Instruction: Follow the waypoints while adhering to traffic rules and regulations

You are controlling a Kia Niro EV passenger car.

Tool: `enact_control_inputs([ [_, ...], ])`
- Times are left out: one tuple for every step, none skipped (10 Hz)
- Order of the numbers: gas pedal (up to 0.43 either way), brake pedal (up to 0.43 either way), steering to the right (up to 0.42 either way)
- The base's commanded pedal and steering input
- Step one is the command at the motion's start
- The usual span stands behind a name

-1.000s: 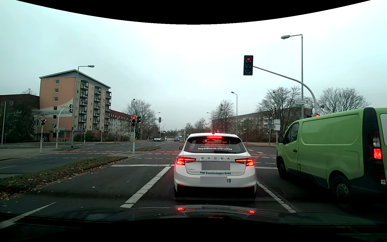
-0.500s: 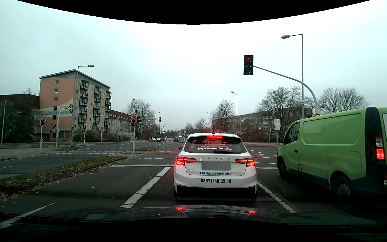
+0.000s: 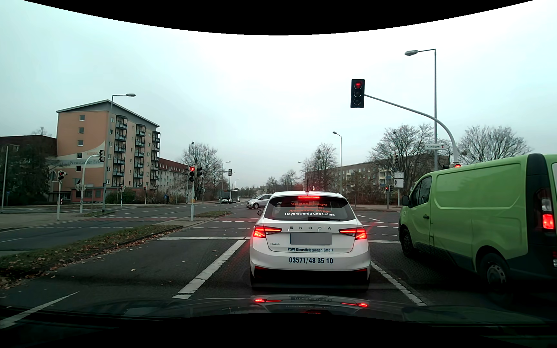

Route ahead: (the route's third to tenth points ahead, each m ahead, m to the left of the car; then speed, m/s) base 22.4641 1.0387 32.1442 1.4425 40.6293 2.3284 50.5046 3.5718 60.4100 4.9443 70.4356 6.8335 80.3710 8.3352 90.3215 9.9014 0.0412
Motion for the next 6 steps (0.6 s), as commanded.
enact_control_inputs([
  [0.000,0.128,-0.004],
  [0.000,0.177,-0.004],
  [0.000,0.244,-0.005],
  [0.000,0.341,-0.005],
  [0.000,0.433,-0.005],
  [0.000,0.500,-0.005],
])
